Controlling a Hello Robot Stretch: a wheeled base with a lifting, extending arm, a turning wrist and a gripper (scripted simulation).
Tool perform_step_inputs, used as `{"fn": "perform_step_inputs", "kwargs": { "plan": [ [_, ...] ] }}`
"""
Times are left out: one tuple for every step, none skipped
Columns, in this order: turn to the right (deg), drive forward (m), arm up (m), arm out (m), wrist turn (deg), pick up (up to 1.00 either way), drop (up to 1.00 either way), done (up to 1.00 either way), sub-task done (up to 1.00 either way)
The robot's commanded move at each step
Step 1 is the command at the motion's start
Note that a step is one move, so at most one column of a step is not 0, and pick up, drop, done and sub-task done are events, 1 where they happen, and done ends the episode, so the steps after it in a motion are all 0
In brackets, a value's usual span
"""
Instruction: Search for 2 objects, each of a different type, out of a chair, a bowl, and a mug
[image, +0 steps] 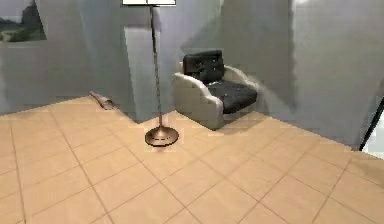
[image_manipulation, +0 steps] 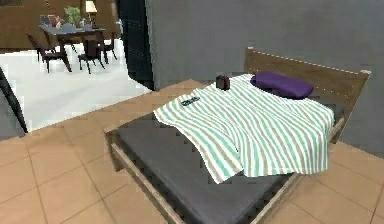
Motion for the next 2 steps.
{"fn": "perform_step_inputs", "kwargs": {
  "plan": [
    [45.0,0.00,0.00,0.00,0.0,0.00,0.00,0.00,0.00],
    [0.0,1.00,0.00,0.00,0.0,0.00,0.00,0.00,0.00]
  ]
}}
